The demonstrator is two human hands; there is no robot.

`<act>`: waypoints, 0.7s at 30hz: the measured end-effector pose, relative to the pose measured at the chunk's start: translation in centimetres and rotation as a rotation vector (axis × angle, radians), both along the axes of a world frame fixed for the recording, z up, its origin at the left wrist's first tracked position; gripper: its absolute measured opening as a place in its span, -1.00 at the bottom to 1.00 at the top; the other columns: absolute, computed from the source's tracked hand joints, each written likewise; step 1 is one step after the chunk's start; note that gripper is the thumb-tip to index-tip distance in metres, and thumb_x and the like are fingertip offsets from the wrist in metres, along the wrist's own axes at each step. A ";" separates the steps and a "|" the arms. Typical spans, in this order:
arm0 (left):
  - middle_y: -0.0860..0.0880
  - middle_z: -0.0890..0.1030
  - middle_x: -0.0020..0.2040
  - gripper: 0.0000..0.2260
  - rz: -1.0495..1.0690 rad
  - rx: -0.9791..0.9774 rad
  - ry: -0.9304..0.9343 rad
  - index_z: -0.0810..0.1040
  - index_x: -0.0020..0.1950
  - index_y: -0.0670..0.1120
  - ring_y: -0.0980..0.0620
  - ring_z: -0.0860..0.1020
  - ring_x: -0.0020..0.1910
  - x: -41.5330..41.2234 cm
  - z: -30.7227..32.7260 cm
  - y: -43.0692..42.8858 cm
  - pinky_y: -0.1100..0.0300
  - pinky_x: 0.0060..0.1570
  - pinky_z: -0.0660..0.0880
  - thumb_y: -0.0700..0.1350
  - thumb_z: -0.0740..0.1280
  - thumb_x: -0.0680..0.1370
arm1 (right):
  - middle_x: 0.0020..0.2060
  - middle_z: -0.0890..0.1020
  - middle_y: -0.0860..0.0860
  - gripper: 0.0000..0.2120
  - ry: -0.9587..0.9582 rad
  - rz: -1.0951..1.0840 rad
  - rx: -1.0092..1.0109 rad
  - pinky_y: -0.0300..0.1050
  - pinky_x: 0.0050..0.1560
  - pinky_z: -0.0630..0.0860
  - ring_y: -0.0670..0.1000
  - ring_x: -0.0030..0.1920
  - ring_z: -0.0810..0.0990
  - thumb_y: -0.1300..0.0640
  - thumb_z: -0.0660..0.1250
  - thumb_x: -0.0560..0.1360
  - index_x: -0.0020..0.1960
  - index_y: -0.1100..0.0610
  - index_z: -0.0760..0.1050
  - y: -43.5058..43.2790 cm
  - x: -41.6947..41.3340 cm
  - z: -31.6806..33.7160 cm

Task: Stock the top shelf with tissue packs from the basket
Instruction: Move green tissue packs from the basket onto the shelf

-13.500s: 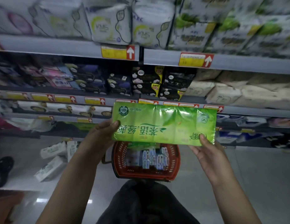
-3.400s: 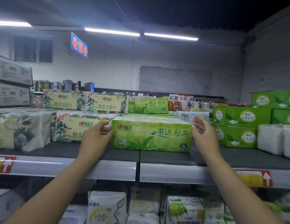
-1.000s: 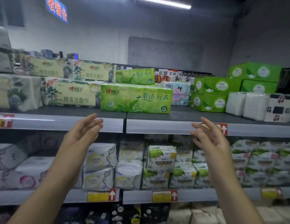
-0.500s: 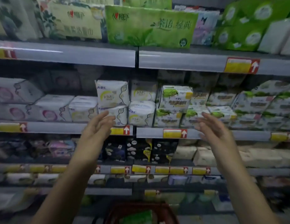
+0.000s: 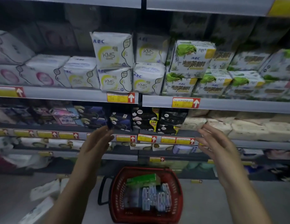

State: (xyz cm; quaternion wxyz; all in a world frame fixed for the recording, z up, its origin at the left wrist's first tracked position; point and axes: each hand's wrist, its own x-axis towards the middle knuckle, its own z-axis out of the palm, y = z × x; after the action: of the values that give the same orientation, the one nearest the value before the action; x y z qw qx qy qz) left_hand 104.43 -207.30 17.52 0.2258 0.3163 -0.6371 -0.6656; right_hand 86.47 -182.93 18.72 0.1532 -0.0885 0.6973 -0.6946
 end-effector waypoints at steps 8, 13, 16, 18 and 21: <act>0.05 0.60 0.20 -0.70 -0.068 -0.023 -0.035 0.50 0.14 0.18 0.14 0.56 0.17 -2.3 -1.1 0.1 0.22 0.10 0.44 0.15 0.36 0.42 | 0.07 0.64 -0.08 -0.81 0.047 0.029 0.119 -0.01 0.21 0.49 -0.02 0.15 0.59 0.02 0.32 0.49 0.09 -0.16 0.52 -0.7 -0.8 -1.8; 0.05 0.64 0.15 -0.60 -0.056 0.045 -0.043 0.55 0.12 0.16 0.13 0.58 0.16 -2.4 -3.0 0.1 0.13 0.20 0.46 0.20 0.36 0.31 | 0.05 0.66 -0.10 -0.67 0.016 0.029 0.139 0.01 0.22 0.48 -0.03 0.16 0.59 -0.24 0.41 0.35 0.07 -0.19 0.56 -0.9 -0.7 -4.0; 0.06 0.62 0.18 -0.48 -0.057 0.076 -0.098 0.55 0.14 0.17 0.10 0.55 0.20 -2.4 -4.4 0.0 0.10 0.18 0.47 0.29 0.35 0.23 | 0.05 0.66 -0.07 -0.60 -0.024 0.024 0.148 0.04 0.24 0.48 -0.03 0.13 0.60 -0.25 0.43 0.33 0.11 -0.13 0.56 -0.7 -0.6 -5.8; 0.08 0.62 0.18 -0.47 -0.057 0.083 -0.114 0.57 0.15 0.18 0.11 0.56 0.20 -2.2 -5.4 -0.2 0.15 0.13 0.46 0.31 0.34 0.22 | 0.00 0.67 -0.11 -0.43 -0.053 0.033 0.167 -0.05 0.19 0.49 -0.05 0.11 0.61 -0.38 0.44 0.19 0.10 -0.12 0.55 -0.5 -0.7 -7.5; 0.08 0.61 0.21 -0.33 -0.036 0.104 -0.147 0.55 0.22 0.13 0.09 0.55 0.22 -2.0 -7.1 -0.5 0.12 0.18 0.44 0.38 0.38 0.18 | 0.03 0.63 -0.10 -0.83 -0.121 0.032 0.180 0.03 0.26 0.45 0.06 0.17 0.58 0.10 0.35 0.50 0.07 -0.09 0.52 -0.7 -0.9 -9.8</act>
State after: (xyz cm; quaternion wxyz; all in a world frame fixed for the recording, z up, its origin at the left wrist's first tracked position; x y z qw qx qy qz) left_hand 102.42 -207.79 10.40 0.1498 0.3639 -0.6222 -0.6768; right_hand 85.60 -183.59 8.89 0.2133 -0.0434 0.7447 -0.6308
